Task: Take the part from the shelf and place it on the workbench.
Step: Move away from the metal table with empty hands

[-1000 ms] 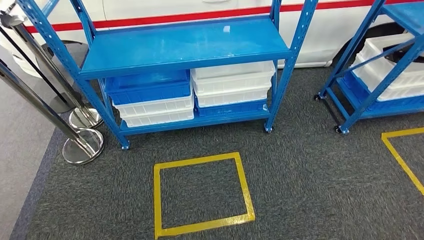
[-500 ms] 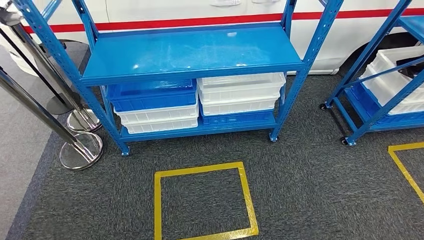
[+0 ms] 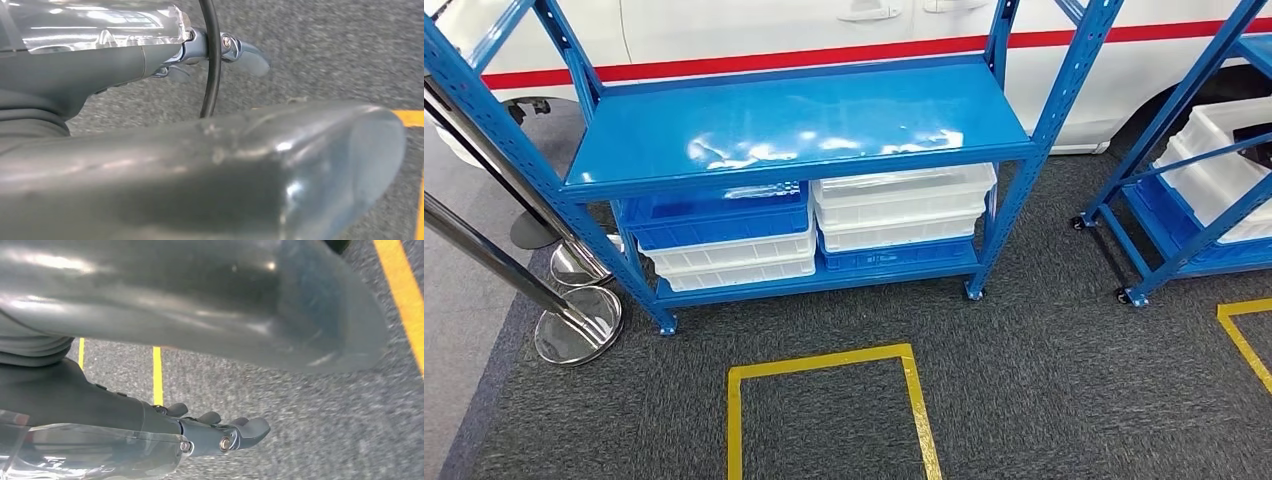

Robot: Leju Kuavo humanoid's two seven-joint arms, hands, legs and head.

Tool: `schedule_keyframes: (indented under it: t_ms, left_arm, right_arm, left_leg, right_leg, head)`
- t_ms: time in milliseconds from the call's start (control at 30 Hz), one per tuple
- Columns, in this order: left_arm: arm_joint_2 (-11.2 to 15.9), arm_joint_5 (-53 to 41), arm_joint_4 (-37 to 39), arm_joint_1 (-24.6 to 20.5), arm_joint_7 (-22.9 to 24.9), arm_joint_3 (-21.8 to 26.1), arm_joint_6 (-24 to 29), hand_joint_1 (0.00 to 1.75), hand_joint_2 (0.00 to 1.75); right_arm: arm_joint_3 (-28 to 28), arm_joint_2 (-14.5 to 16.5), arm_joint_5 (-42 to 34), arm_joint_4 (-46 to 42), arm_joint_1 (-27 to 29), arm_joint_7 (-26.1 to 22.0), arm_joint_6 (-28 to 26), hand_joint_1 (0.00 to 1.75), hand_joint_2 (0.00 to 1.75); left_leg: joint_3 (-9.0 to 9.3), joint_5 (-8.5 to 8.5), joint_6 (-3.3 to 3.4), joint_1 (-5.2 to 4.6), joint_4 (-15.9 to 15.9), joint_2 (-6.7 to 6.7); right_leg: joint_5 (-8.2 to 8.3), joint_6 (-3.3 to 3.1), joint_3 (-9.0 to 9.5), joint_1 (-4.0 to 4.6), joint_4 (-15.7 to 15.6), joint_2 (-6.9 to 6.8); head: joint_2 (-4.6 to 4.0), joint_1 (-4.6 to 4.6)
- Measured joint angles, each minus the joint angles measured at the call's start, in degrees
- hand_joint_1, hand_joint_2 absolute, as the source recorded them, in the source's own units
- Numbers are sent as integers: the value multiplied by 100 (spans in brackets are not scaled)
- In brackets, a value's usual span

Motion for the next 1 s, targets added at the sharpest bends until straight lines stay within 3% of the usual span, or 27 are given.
schedule_keyframes:
  t_ms: [33,67,167,233,333,367,400,433,500,567,667,700,733,800,867,900,933,1000]
  left_arm:
    - [-2,0,0,5,3,2,-1,0,0]
    - [-3,1,0,7,5,3,-1,0,0]
    - [-9,2,-2,6,7,5,0,0,0]
    - [-11,2,-3,-4,7,6,-2,0,0]
    - [-11,2,-3,-23,5,8,-7,0,0]
    - [-11,2,-3,-20,5,8,-8,0,0]
    - [-13,2,-3,-14,6,9,-9,0,0]
    - [-17,2,-3,-8,7,9,-10,0,0]
    - [-31,2,-3,-5,8,15,-11,0,0]
    - [-43,2,-3,-26,10,21,-13,0,0]
    - [-41,1,-4,-43,12,25,-12,0,0]
    - [-42,-1,-4,-49,12,25,-12,0,0]
    - [-44,-3,-4,-58,12,26,-12,0,0]
    - [-53,-6,-3,-67,13,27,-10,0,0]
    - [-54,-7,-3,-56,14,28,-4,0,0]
    - [-52,-7,-3,-49,14,28,0,0,0]
    - [-51,-9,-3,-43,14,28,5,0,0]
    - [-50,-22,-3,-29,14,30,20,0,0]
  right_arm:
    - [-1,1,2,0,-8,-1,6,0,0]
    - [-2,1,4,0,-15,-2,11,0,0]
    - [-2,-2,6,-1,-36,-1,17,0,0]
    - [-2,-4,7,-3,-50,-2,18,0,0]
    - [-1,-4,7,-3,-53,-4,19,0,0]
    - [-1,-4,7,-2,-47,-3,17,0,0]
    - [-1,-4,7,-3,-40,-2,14,0,0]
    - [-1,-7,7,-3,-33,-1,11,0,0]
    - [-3,-21,8,-6,-12,-2,6,0,0]
    - [-5,-35,11,-10,-5,1,4,0,0]
    - [-6,-35,20,-15,-6,9,3,0,0]
    - [-7,-34,26,-15,-4,11,3,0,0]
    - [-7,-33,31,-15,-6,11,2,0,0]
    - [-8,-35,40,-16,-13,12,1,0,0]
    - [-9,-38,43,-18,-15,14,1,0,0]
    - [-9,-38,45,-18,-12,16,1,0,0]
    - [-10,-37,49,-18,-9,19,3,0,0]
    - [-13,-37,62,-17,-6,24,13,0,0]
  left_leg:
    - [19,175,38,-18,-166,11]
    - [24,233,75,-38,-228,16]
    - [203,214,196,-35,-364,-9]
    - [347,187,268,-21,-466,-16]
    - [502,73,320,-27,-509,-24]
    - [567,20,315,-29,-512,-33]
    - [644,-39,304,-29,-512,-41]
    - [729,-101,289,-30,-513,-47]
    - [855,-231,247,-38,-509,-53]
    - [928,-325,183,-54,-506,-58]
    - [1002,-317,94,-67,-403,-52]
    - [923,-329,67,-64,-221,-43]
    - [770,-401,38,-50,71,-35]
    - [314,-701,-31,-10,789,-23]
    - [-30,-947,-76,27,1140,-21]
    - [-86,-894,-84,39,1053,-20]
    - [-65,-690,-89,48,794,-18]
    - [39,-81,-88,49,96,-11]
  right_leg:
    - [-45,34,32,2,-15,5]
    - [-62,76,58,6,-16,11]
    - [-21,188,76,5,144,7]
    - [-83,221,-214,-5,666,5]
    - [-511,270,-906,-7,1509,5]
    - [-566,280,-1034,-8,1545,4]
    - [-482,281,-1075,-7,1407,4]
    - [-264,267,-1043,-4,1124,3]
    - [355,199,-939,21,435,1]
    - [662,121,-896,53,85,4]
    - [630,30,-753,32,-20,14]
    - [606,-1,-675,15,-52,11]
    - [577,-25,-602,0,-79,8]
    - [485,-51,-491,-7,-104,3]
    - [377,-40,-366,-11,-104,10]
    - [321,-26,-286,-17,-103,12]
    - [265,-9,-198,-26,-102,14]
    - [154,44,-60,-38,-91,18]
  head:
    - [0,0]
    - [0,1]
    - [0,2]
    - [0,2]
    - [0,1]
    - [0,1]
    - [0,1]
    - [0,2]
    - [0,2]
    - [0,2]
    - [0,1]
    - [0,0]
    - [0,0]
    - [0,-1]
    - [0,0]
    - [0,0]
    - [0,1]
    - [0,3]
